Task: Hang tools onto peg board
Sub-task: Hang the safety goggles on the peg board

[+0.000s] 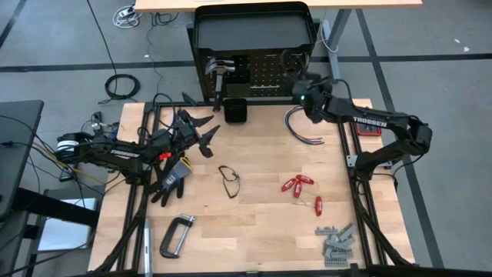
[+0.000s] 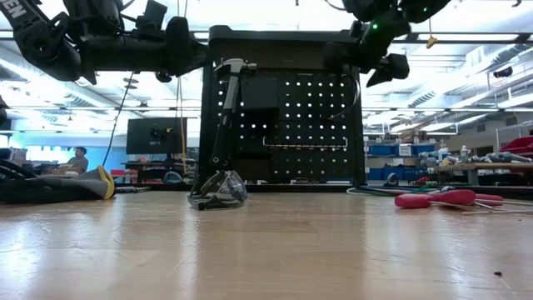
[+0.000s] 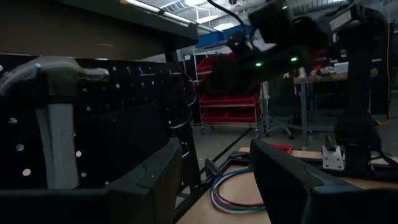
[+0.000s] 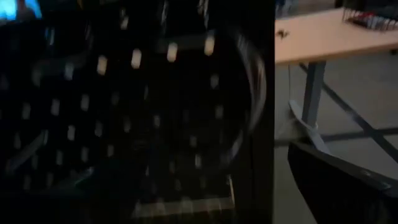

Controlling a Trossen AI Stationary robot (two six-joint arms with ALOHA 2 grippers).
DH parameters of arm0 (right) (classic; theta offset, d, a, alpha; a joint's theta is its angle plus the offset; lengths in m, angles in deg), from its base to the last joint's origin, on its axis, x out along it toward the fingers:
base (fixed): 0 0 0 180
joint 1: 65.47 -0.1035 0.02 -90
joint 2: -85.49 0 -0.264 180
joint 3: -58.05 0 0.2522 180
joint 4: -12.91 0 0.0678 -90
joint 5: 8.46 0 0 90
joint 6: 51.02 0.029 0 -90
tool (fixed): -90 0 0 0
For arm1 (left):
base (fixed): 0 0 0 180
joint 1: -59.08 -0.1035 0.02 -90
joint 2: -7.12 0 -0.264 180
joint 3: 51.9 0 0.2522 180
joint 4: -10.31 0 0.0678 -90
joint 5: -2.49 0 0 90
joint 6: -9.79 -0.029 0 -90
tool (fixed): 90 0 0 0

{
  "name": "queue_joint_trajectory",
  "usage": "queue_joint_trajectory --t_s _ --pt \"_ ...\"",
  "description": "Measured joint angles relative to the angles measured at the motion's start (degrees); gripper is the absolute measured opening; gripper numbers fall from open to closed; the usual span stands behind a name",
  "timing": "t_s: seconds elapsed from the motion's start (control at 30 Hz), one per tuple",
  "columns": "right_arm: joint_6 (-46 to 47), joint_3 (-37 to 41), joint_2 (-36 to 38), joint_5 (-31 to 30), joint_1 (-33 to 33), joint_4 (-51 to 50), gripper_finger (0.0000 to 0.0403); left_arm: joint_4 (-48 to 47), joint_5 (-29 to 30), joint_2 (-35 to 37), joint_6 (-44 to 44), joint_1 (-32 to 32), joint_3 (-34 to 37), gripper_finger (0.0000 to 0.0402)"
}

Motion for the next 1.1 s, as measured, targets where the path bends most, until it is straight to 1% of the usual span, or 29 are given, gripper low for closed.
queue_joint_trajectory --t_s 0.1,0.23,0.43,0.5,0.6,0.7,0.87,1.1 --pt "-4.02 0.0 -1.92 1.79 3.4 7.08 0.0383 1.13 -0.01 0.0 0.92 0.0 0.0 0.0197" --pt "-4.6 0.0 -4.04 5.31 6.44 12.63 0.0379 1.6 -0.02 0.0 1.11 0.0 0.0 0.0197" --pt "-4.06 0.0 -4.82 7.44 8.88 13.83 0.0398 1.51 -0.01 0.0 1.0 -0.13 0.0 0.0197" --pt "-3.24 0.0 -4.82 9.24 9.39 14.49 0.0397 1.47 -0.03 0.0 0.96 -0.28 0.0 0.0197" --pt "-2.22 0.0 -4.82 13.49 9.84 15.45 0.0397 1.15 -0.01 0.0 0.98 -0.39 0.0 0.0197" --pt "-0.55 0.0 -4.82 16.01 10.13 15.59 0.0399 1.16 -0.03 0.0 0.98 -0.39 0.0 0.0197" --pt "1.13 0.0 -4.82 18.0 10.49 17.4 0.0399 1.16 -0.01 0.0 0.98 -0.42 0.0 0.0197" --pt "7.0 0.0 -4.82 20.96 10.47 17.55 0.0398 1.18 -0.01 0.0 0.98 -0.42 0.0 0.0197"
